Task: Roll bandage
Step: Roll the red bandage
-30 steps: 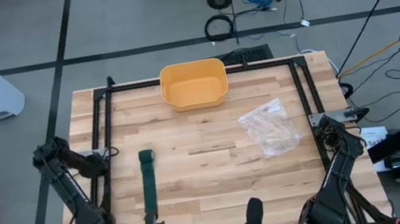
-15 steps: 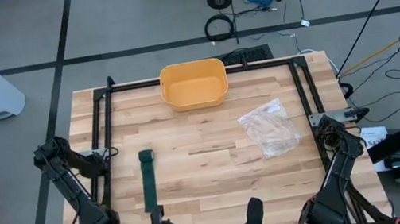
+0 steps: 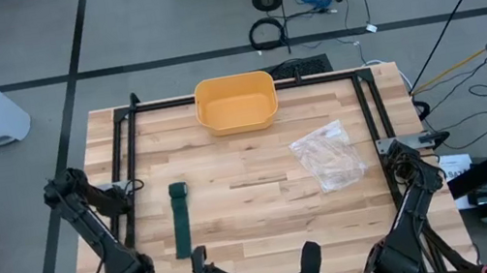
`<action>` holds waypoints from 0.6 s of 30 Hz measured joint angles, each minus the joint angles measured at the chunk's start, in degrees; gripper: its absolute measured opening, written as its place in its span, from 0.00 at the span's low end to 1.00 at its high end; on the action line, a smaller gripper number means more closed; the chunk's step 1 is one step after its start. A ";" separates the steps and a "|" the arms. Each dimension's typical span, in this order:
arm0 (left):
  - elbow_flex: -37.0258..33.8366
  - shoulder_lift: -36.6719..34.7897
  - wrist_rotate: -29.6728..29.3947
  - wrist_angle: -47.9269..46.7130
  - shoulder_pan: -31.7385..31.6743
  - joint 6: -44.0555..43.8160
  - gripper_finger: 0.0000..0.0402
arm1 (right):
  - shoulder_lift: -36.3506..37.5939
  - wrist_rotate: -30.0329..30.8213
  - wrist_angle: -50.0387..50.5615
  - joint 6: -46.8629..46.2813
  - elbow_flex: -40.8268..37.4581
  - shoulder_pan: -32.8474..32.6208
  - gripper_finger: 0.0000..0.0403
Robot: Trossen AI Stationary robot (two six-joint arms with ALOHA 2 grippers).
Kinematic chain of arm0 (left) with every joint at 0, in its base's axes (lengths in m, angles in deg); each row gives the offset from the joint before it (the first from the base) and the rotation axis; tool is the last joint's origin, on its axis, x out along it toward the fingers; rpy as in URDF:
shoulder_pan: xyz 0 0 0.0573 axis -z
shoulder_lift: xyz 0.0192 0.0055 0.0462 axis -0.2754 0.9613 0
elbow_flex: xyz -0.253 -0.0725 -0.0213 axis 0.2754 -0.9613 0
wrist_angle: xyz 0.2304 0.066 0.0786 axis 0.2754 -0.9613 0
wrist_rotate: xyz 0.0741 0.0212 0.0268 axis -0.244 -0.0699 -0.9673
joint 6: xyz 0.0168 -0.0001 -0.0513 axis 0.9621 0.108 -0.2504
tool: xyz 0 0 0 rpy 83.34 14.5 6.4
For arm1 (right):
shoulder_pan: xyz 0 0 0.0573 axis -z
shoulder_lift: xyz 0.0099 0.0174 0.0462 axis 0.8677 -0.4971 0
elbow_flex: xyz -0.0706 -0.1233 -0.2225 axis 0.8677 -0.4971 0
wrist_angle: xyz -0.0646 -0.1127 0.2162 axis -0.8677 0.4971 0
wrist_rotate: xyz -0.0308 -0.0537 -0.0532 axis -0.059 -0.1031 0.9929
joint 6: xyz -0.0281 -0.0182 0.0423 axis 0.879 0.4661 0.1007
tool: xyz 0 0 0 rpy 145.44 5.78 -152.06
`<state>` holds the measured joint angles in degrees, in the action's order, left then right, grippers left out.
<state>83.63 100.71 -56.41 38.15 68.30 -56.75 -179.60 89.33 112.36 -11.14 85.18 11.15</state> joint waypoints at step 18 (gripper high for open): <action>0.00 0.20 0.22 0.61 -0.96 0.22 0.35 | -0.03 4.35 0.35 0.43 0.01 -0.15 0.03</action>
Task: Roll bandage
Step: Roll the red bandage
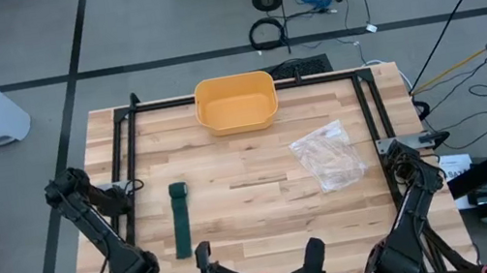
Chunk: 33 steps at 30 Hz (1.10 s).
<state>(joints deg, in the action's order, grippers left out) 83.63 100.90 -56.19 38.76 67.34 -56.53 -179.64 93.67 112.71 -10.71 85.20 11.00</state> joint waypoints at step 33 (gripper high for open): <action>0.00 0.00 0.26 -0.20 -0.33 -0.39 0.15 | 0.00 -0.31 0.11 -0.31 -0.01 -0.04 0.03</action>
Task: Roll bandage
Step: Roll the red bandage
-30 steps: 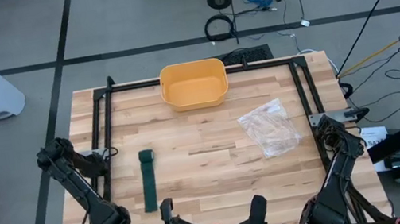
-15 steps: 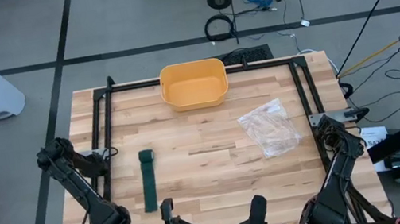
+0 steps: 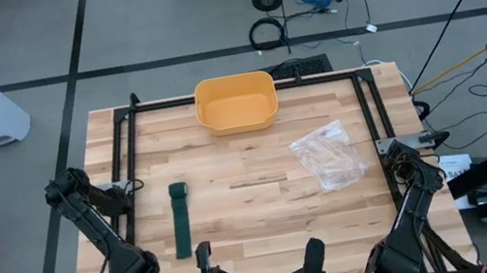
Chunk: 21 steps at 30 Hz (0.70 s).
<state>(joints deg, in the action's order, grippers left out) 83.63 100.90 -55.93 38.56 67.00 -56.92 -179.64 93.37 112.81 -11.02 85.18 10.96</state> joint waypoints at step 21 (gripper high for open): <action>0.00 0.00 0.00 -0.19 -0.02 0.00 0.14 | 0.00 7.64 2.28 -0.29 0.02 -3.52 0.22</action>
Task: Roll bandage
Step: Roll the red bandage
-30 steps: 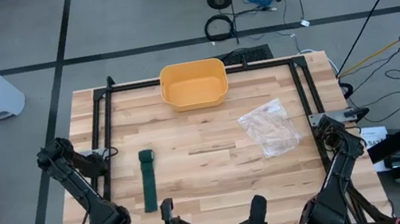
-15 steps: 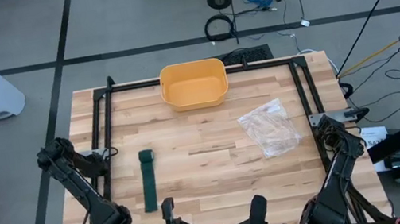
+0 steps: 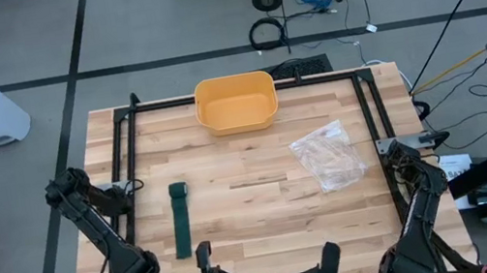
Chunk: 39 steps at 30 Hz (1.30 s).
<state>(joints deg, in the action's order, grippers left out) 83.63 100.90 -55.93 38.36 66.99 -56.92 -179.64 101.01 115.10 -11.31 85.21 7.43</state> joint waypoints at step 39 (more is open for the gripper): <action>0.00 -0.02 -0.49 4.42 2.67 0.57 0.14 | -15.12 1.95 15.19 61.34 -0.04 0.25 0.50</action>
<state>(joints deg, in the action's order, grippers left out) 83.63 100.88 -56.42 42.78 69.65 -56.35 -194.76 102.96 130.28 50.02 85.16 7.68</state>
